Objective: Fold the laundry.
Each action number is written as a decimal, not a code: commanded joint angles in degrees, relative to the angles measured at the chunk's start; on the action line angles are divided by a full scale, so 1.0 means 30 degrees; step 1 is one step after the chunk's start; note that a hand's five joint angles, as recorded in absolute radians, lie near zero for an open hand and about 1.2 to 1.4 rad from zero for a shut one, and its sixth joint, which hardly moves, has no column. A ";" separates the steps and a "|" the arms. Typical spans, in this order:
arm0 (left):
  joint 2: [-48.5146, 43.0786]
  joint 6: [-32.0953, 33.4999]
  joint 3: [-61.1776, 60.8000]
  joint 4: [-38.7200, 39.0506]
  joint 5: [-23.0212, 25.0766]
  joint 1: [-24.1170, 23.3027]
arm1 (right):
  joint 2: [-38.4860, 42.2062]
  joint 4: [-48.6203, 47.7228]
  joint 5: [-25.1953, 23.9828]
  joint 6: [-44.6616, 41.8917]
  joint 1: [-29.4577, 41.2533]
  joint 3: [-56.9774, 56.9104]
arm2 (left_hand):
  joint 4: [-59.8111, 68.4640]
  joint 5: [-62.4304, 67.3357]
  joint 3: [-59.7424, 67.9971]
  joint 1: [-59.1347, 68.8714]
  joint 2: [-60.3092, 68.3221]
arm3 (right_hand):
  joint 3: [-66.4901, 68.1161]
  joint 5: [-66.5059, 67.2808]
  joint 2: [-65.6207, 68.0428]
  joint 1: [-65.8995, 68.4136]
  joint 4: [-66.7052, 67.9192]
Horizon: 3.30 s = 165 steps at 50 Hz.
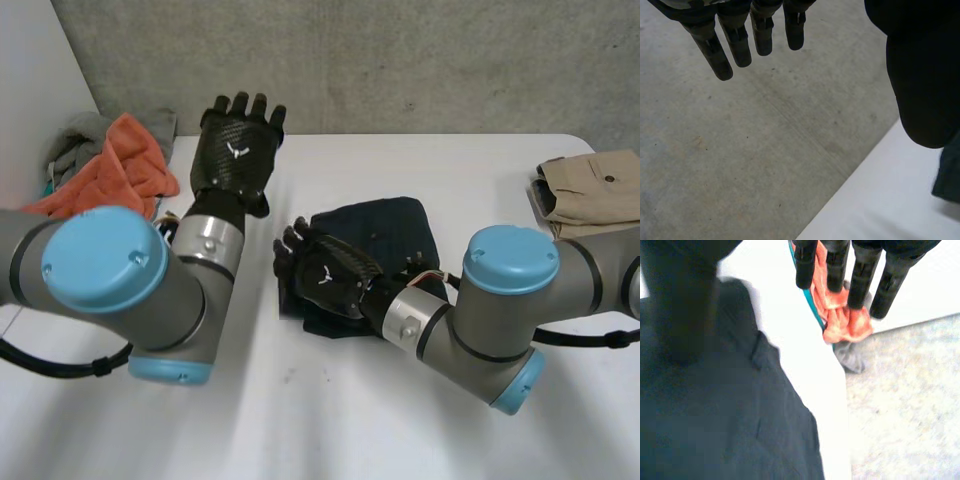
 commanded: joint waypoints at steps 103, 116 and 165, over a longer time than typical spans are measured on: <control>0.2886 -0.5252 0.4685 -1.6268 1.1783 0.0757 | 0.0684 -0.2620 1.1244 1.1910 0.0445 0.1260 | 0.0361 0.0018 0.0195 0.0530 0.0330 | -0.2017 -0.1993 -0.1773 0.0456 -0.2089; 0.2915 -0.5252 0.4275 -1.6122 1.1812 0.0728 | 0.3028 -0.2240 1.1274 1.1910 0.0386 -0.2022 | 0.0361 0.0018 0.0195 0.0530 0.0330 | 0.3113 0.3136 0.3357 0.5586 0.3041; 0.4263 -0.5281 0.3630 -1.5331 1.1432 0.1343 | 0.9208 -0.8535 -0.1937 1.6273 -1.4787 -1.6057 | 0.0473 0.0131 0.0307 0.0642 0.0443 | 1.8933 1.8957 1.9177 2.1407 1.8862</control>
